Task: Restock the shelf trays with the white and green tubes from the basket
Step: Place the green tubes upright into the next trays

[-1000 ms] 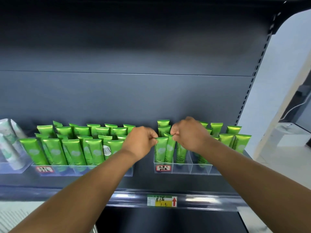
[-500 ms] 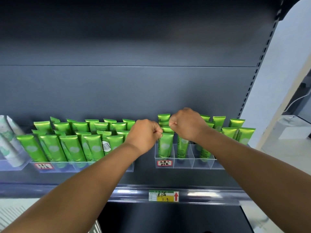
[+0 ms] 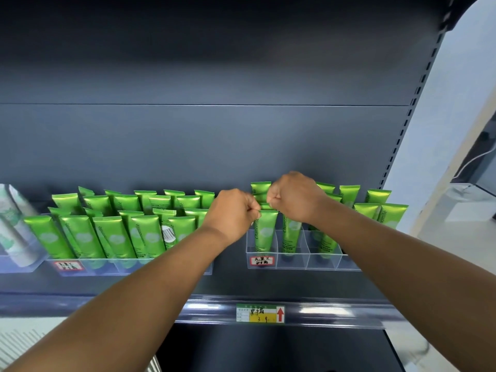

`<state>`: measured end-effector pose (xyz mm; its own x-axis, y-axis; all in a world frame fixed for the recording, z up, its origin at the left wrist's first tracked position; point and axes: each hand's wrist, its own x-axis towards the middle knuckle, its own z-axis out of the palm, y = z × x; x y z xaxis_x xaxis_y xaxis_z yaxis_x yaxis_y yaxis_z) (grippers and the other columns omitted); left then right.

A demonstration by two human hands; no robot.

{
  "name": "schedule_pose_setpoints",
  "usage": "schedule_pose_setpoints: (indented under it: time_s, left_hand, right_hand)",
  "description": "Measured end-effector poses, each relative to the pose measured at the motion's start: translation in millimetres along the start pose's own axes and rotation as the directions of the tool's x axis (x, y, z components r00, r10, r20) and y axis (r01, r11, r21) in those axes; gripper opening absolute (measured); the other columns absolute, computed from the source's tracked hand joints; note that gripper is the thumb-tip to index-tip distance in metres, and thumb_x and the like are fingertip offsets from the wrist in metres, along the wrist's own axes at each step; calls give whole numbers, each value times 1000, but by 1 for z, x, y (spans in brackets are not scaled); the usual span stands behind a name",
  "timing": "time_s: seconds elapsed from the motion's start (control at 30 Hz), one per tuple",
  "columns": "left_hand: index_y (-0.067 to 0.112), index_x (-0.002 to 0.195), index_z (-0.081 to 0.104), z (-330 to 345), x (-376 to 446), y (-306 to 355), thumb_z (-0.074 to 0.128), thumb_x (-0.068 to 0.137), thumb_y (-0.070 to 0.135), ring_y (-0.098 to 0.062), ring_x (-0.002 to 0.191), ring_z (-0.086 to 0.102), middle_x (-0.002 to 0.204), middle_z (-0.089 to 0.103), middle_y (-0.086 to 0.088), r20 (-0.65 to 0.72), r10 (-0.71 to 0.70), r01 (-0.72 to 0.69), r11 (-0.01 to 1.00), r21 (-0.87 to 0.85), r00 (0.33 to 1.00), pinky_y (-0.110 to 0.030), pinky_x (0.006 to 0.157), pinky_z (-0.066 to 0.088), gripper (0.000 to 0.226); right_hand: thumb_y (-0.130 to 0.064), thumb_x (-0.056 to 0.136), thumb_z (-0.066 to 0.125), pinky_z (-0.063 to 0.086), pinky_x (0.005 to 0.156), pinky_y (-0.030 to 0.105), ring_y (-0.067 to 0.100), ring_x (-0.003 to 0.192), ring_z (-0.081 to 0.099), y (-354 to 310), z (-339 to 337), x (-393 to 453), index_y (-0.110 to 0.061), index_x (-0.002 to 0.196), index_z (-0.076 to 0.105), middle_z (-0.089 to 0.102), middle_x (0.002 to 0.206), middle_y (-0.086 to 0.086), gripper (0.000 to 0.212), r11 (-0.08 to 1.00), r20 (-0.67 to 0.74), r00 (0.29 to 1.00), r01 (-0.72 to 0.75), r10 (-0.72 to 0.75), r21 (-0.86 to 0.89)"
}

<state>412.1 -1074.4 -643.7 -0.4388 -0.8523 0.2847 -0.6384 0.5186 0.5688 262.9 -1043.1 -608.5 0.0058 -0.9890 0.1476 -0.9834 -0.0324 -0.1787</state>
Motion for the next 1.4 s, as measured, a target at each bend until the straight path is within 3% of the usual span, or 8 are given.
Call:
schedule_pose_setpoints:
  time_s: [0.2, 0.33, 0.5, 0.6, 0.73, 0.97, 1.23, 1.4]
  left_hand:
    - [11, 98, 75, -1, -1, 0, 71, 83, 14, -19, 94, 69, 97, 75, -5, 20, -20, 19, 1000, 5, 1000, -29, 92, 51, 15]
    - [14, 106, 72, -7, -3, 2, 69, 85, 17, -19, 98, 68, 101, 74, -4, 23, -20, 19, 998, 59, 1000, -29, 91, 51, 21]
    - [20, 114, 69, -13, -1, 19, 66, 87, 23, -23, 105, 64, 113, 68, -3, 2, 97, -97, 985, 145, 995, -34, 94, 49, 27]
    - [21, 119, 66, -8, 3, 37, 63, 90, 24, -23, 114, 58, 120, 64, -3, 56, 189, -197, 956, 219, 980, -35, 96, 47, 30]
    - [20, 114, 65, 8, 16, 58, 57, 92, 23, -29, 116, 54, 119, 61, -7, 178, 231, -282, 889, 362, 957, -35, 91, 47, 23]
    - [11, 91, 63, 26, 28, 82, 54, 88, 5, -37, 97, 60, 102, 63, -15, 285, 192, -329, 743, 583, 939, -33, 68, 40, 11]
    - [9, 84, 63, 30, 35, 80, 54, 86, 4, -37, 90, 62, 93, 63, -14, 288, 161, -301, 778, 551, 944, -31, 65, 41, 10]
    - [18, 70, 49, 33, 34, 84, 53, 86, 3, -37, 88, 61, 86, 60, -12, 296, 177, -319, 775, 546, 938, -31, 64, 41, 23]
  right_hand:
    - [-17, 89, 59, 51, 90, 30, 17, 99, 66, -1, -4, -1, -21, 95, 75, 75, 97, -2, 18, 1000, 8, 1000, 19, -19, 3]
    - [-23, 91, 57, 45, 98, 31, 20, 116, 55, 3, -12, -6, -22, 112, 70, 70, 114, -3, 25, 1000, -28, 999, 17, -17, 7]
    - [-24, 89, 62, 45, 99, 29, 18, 114, 59, 37, -31, -24, -25, 115, 68, 69, 115, -6, 27, 993, -67, 995, -73, 80, 96]
    - [-25, 89, 63, 44, 96, 27, 18, 113, 60, 62, -39, -40, -25, 118, 67, 67, 120, -5, 29, 991, -18, 991, -132, 133, 25]
    - [-25, 89, 62, 48, 96, 34, 20, 110, 60, 83, -44, -53, -23, 115, 68, 67, 118, -3, 27, 988, 20, 990, -141, 142, -68]
    - [-21, 90, 57, 51, 91, 37, 23, 105, 62, 93, -38, -55, -21, 105, 71, 69, 111, 0, 21, 975, 34, 994, -98, 107, -197]
    - [-16, 89, 56, 53, 85, 35, 23, 95, 64, 97, -28, -52, -15, 93, 75, 73, 98, 1, 19, 991, -13, 996, -89, 88, -99]
    - [-17, 89, 54, 53, 85, 36, 24, 95, 65, 93, -25, -51, -14, 93, 75, 73, 99, 2, 21, 994, -24, 997, -69, 68, -85]
